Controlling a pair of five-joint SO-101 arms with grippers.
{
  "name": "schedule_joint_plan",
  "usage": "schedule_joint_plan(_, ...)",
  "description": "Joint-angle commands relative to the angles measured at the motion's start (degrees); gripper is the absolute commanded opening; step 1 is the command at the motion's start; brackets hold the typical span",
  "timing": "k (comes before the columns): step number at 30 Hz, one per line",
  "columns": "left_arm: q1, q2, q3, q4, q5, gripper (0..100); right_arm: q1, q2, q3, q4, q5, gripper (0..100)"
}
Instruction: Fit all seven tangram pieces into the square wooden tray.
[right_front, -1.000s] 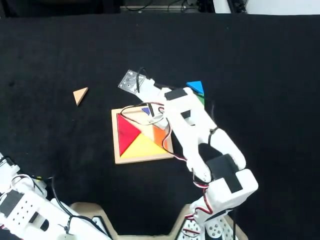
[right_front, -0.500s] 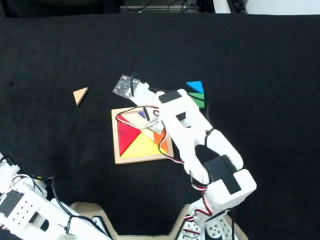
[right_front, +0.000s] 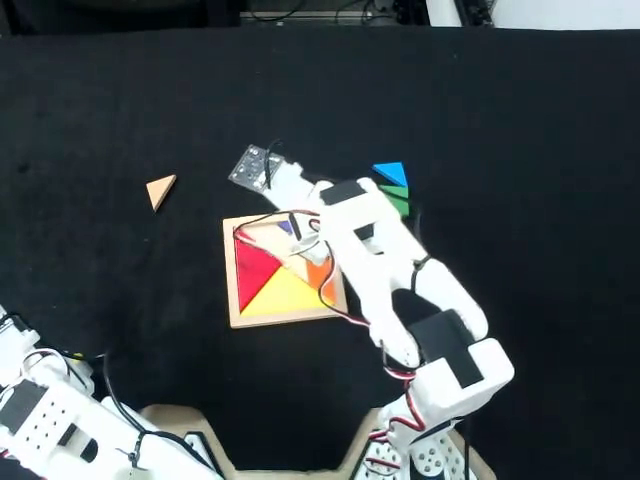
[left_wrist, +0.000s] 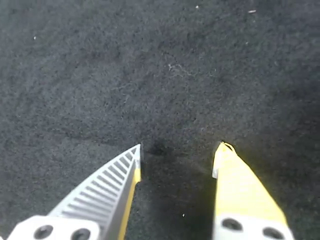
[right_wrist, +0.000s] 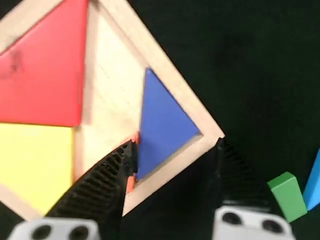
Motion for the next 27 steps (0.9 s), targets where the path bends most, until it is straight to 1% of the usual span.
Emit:
schedule_joint_plan(1, 0.84, -0.62, -0.40, -0.88, -0.53, 23, 0.79, -0.84, -0.40, -1.23, -0.70, 24.0)
schedule_joint_plan(6, 0.84, -0.62, -0.40, -0.88, -0.53, 23, -1.76, -0.13, -3.30, -4.57, -4.04, 24.0)
schedule_joint_plan(12, 0.84, -0.62, -0.40, -0.88, -0.53, 23, -3.43, 6.81, -8.92, -3.96, -4.04, 24.0)
schedule_joint_plan(15, 0.84, -0.62, -0.40, -0.88, -0.53, 23, -3.60, 10.15, -12.79, -1.32, -4.22, 24.0)
schedule_joint_plan(19, 0.84, -0.62, -0.40, -0.88, -0.53, 23, -1.93, 12.70, -16.48, 0.97, -4.22, 24.0)
schedule_joint_plan(23, 0.84, -0.62, -0.40, -0.88, -0.53, 23, 0.97, 12.53, -16.75, 0.70, -4.22, 24.0)
schedule_joint_plan(27, 0.84, -0.62, -0.40, -0.88, -0.53, 23, 1.85, 11.56, -16.31, 1.14, -4.22, 24.0)
